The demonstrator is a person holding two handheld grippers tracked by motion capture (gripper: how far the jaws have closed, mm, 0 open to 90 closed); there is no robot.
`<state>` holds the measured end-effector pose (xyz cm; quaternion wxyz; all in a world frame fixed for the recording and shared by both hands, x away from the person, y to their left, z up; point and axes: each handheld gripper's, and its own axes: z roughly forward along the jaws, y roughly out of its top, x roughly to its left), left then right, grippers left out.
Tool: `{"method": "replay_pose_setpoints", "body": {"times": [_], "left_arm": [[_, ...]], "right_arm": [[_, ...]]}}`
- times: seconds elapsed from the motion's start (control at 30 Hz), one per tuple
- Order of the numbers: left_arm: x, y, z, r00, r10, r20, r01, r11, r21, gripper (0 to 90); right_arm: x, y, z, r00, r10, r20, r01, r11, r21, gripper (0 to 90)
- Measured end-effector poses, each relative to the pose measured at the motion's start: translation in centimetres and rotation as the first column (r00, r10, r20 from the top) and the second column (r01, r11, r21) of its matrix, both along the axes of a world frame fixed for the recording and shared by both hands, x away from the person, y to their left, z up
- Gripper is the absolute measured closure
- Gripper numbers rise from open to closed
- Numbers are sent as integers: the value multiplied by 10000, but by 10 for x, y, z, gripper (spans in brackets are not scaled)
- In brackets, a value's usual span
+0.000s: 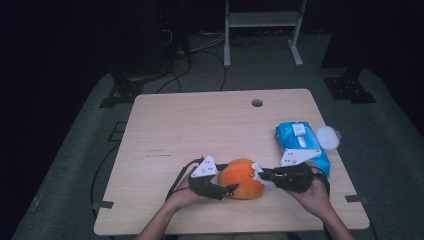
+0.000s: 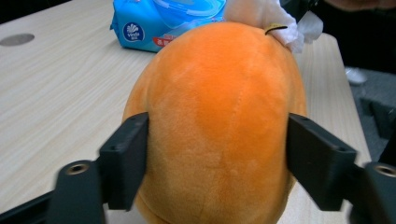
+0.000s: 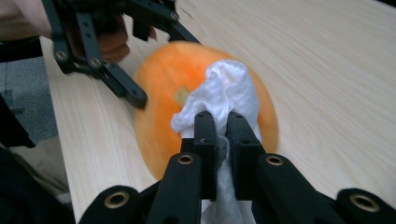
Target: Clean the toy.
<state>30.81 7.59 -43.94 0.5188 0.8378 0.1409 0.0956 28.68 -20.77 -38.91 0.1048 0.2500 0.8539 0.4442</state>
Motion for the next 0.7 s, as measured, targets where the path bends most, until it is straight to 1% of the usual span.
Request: {"method": "replay_pose_setpoints", "body": {"times": [0.03,0.07,0.1,0.17,0.2,0.23,0.27,0.3,0.33,0.37,0.4,0.43,0.53,0.63,0.67,0.7], "left_arm": [[-3,-4,2,9999,-37,160,36,10000,78,301],[-6,-8,3,9995,-104,304,98,9997,206,302],[-9,-12,4,9987,-221,468,206,9992,332,302],[-12,-15,5,9971,-410,647,378,9981,489,293],[-13,-15,5,9964,-445,721,408,9978,517,278],[-11,-14,4,9969,-435,662,408,9983,420,247],[-9,-12,3,9983,-374,449,365,9991,207,208],[-6,-10,1,9993,-303,219,303,9995,-24,188],[-3,-9,-2,9998,-147,-97,146,9998,-96,162],[-2,-9,-4,9996,-99,-270,95,9999,-131,147],[-1,-9,-5,9992,-127,-367,119,9997,-216,155],[-1,-9,-5,9993,-165,-335,157,9996,-239,219],[-5,-13,0,9999,-124,30,124,9999,-17,311],[-10,-15,5,9989,-264,378,259,9995,154,337],[-10,-14,5,9986,-333,415,328,9994,116,335],[-9,-12,3,9986,-417,332,419,9991,-53,320]], "right_arm": [[-1,3,2,10000,43,41,-43,10000,73,831],[-2,8,5,9995,248,181,-252,9995,209,831],[-4,13,8,9991,355,250,-360,9992,177,831],[-7,20,13,9970,620,455,-627,9979,147,831],[-9,23,14,9960,712,535,-714,9974,3,831],[-10,24,14,9956,724,599,-712,9972,-214,831],[-10,24,13,9957,700,611,-680,9971,-348,831],[-10,22,11,9964,655,534,-637,9974,-351,831],[-8,19,9,9971,639,410,-630,9978,-226,831],[-6,15,8,9981,572,233,-570,9983,-76,831],[-5,13,8,9985,492,233,-491,9988,-72,831],[-4,11,9,9988,424,237,-422,9991,-99,831],[-6,15,10,9988,367,325,-362,9992,-148,831],[-11,23,12,9964,581,618,-565,9981,-263,829],[-13,24,13,9958,625,665,-603,9976,-346,830],[-13,24,14,9955,658,678,-630,9971,-415,830]]}}
